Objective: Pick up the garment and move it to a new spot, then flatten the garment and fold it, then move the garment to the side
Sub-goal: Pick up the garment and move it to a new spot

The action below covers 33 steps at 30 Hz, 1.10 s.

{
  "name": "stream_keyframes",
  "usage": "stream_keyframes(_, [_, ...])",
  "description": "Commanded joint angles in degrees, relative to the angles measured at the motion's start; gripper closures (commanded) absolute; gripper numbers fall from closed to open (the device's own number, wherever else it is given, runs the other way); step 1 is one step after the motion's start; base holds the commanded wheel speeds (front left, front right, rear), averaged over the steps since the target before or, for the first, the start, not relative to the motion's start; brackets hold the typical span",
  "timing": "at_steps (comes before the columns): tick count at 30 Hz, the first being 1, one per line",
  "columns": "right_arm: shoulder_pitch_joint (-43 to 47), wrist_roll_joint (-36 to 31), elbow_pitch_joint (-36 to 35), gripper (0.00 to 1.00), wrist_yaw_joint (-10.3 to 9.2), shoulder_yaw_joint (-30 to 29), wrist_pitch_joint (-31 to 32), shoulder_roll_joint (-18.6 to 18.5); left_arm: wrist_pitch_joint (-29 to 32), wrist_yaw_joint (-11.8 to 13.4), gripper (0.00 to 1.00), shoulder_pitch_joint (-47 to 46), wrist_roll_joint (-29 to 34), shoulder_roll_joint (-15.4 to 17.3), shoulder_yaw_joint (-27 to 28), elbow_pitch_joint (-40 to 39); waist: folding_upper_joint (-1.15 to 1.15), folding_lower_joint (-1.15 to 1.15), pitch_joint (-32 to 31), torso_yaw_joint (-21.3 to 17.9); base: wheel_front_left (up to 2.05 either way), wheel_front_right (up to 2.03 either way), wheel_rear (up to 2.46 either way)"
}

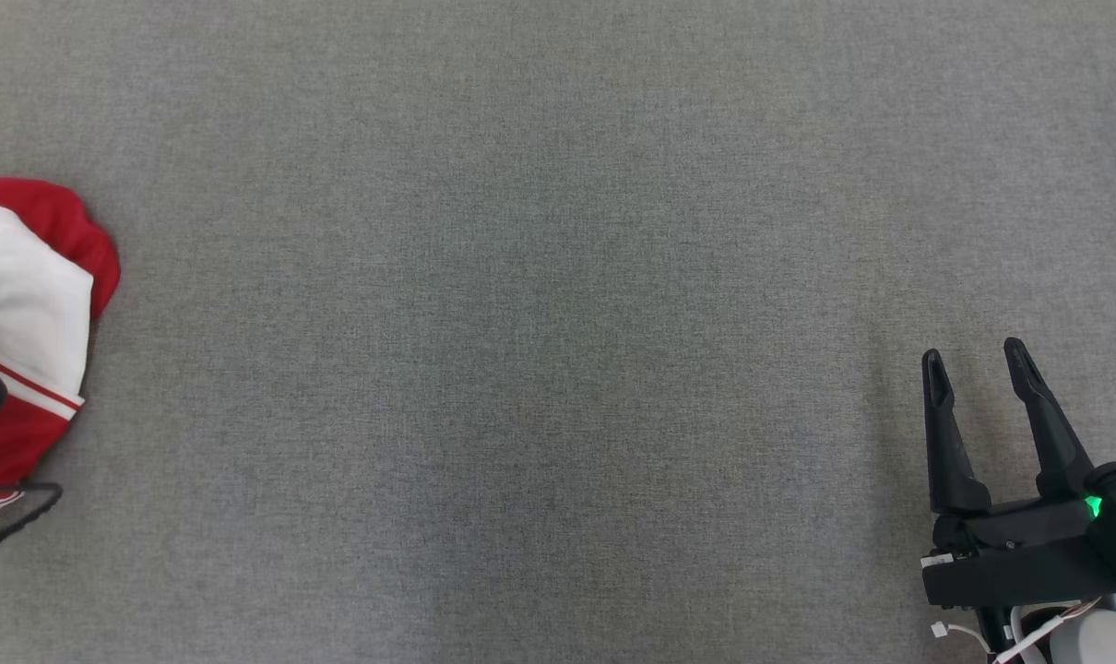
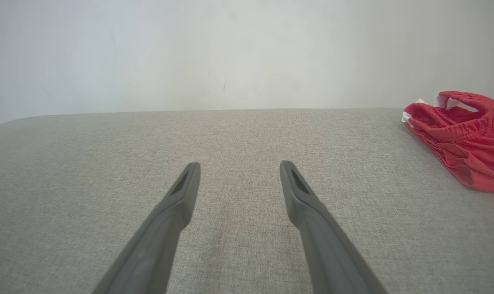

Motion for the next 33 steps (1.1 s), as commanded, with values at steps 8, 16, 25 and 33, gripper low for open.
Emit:
stream_keyframes(8, [-0.18,-0.39,-0.78,0.0,-0.14,-0.03,0.69,0.29,3.52,-0.42,0.07,-0.02,-2.59,-1.09,0.47,2.97,0.0,0.0,0.09,-0.49,0.0,0.0,0.0])
stream_keyframes(16, [-0.28,-0.64,-0.76,0.0,-0.14,-0.51,1.26,0.4,-6.18,-0.96,1.0,-0.32,-1.91,-0.01,-0.9,1.25,0.0,0.0,-1.48,-0.38,0.0,0.0,0.0])
stream_keyframes(25, [0.18,0.17,1.8,0.0,-0.14,0.05,0.59,2.21,-20.62,-1.4,1.0,-5.57,-5.4,0.08,-3.86,-3.79,0.0,0.0,-6.21,-0.34,0.0,0.0,0.0])
stream_keyframes(33, [0.67,0.97,5.84,0.0,-0.14,0.9,-1.06,4.23,-25.68,-1.35,1.0,-9.97,-5.3,0.35,-10.71,-13.6,0.0,0.0,-10.45,-2.62,0.0,0.0,0.0])
